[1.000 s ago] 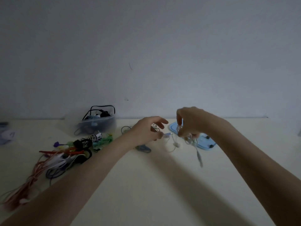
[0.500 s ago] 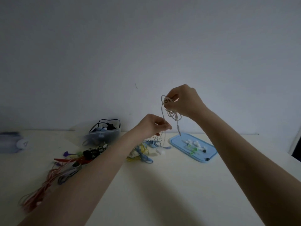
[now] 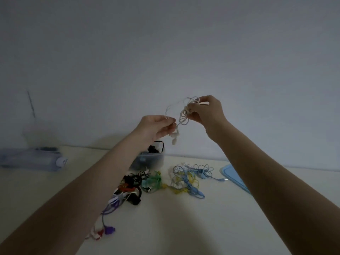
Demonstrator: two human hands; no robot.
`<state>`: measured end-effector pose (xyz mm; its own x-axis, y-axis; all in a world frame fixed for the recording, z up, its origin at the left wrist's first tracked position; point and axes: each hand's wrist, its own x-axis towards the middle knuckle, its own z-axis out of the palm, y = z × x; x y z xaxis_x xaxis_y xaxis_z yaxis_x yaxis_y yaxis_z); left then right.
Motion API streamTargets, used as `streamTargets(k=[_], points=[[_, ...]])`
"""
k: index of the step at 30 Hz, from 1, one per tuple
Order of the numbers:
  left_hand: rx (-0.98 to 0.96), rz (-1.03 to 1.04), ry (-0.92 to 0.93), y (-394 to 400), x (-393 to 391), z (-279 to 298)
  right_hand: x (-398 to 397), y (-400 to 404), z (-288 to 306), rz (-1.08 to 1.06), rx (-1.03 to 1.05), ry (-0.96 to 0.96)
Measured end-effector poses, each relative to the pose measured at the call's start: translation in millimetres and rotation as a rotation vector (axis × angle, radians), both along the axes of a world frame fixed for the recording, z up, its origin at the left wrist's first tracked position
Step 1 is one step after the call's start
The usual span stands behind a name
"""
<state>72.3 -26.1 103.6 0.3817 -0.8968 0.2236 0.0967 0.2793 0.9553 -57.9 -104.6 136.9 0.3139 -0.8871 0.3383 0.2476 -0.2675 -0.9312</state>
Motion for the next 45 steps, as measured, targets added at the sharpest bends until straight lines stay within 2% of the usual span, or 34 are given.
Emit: streamTargets(k=[9, 12, 14, 16, 19, 20, 22, 24, 27, 29, 31, 35, 39, 42, 45], points=[[-0.010, 0.234, -0.102, -6, 82, 1, 95, -20, -26, 0.126, 0.143, -0.090], [0.036, 0.328, -0.177, -7, 104, -11, 130, -25, -49, 0.053, 0.020, 0.032], [0.114, 0.405, -0.341, -9, 120, -26, 151, -26, -67, 0.007, -0.118, 0.180], [0.251, 0.460, -0.635, -14, 133, -41, 165, -28, -80, 0.016, -0.281, 0.373], [0.463, 0.494, -1.140, -20, 144, -58, 170, -34, -95, 0.022, -0.682, 0.847], [0.487, 0.486, -1.224, -20, 143, -60, 169, -35, -97, -0.002, -0.789, 0.965], [0.524, 0.398, -1.258, -24, 141, -61, 169, -38, -100, -0.043, -0.872, 1.119], [0.632, 0.271, -1.327, -26, 139, -58, 169, -40, -100, -0.008, -0.772, 1.198], [0.721, 0.226, -1.412, -23, 138, -50, 165, -42, -94, 0.146, -0.692, 1.171], [0.673, 0.250, -1.470, -18, 130, -42, 152, -39, -85, 0.203, -0.706, 1.119], [0.547, 0.291, -1.522, -14, 112, -34, 135, -38, -74, 0.149, -0.771, 1.072], [0.319, 0.287, -1.456, -13, 61, -30, 85, -34, -52, 0.030, -0.804, 0.983], [0.219, 0.157, -1.370, -12, 16, -42, 22, -34, -55, -0.002, -0.782, 1.121], [0.152, -0.021, -1.311, -7, -14, -56, -17, -39, -72, -0.026, -0.711, 1.204], [0.219, -0.164, -1.462, -10, -31, -77, -45, -35, -91, 0.041, -0.602, 1.206]])
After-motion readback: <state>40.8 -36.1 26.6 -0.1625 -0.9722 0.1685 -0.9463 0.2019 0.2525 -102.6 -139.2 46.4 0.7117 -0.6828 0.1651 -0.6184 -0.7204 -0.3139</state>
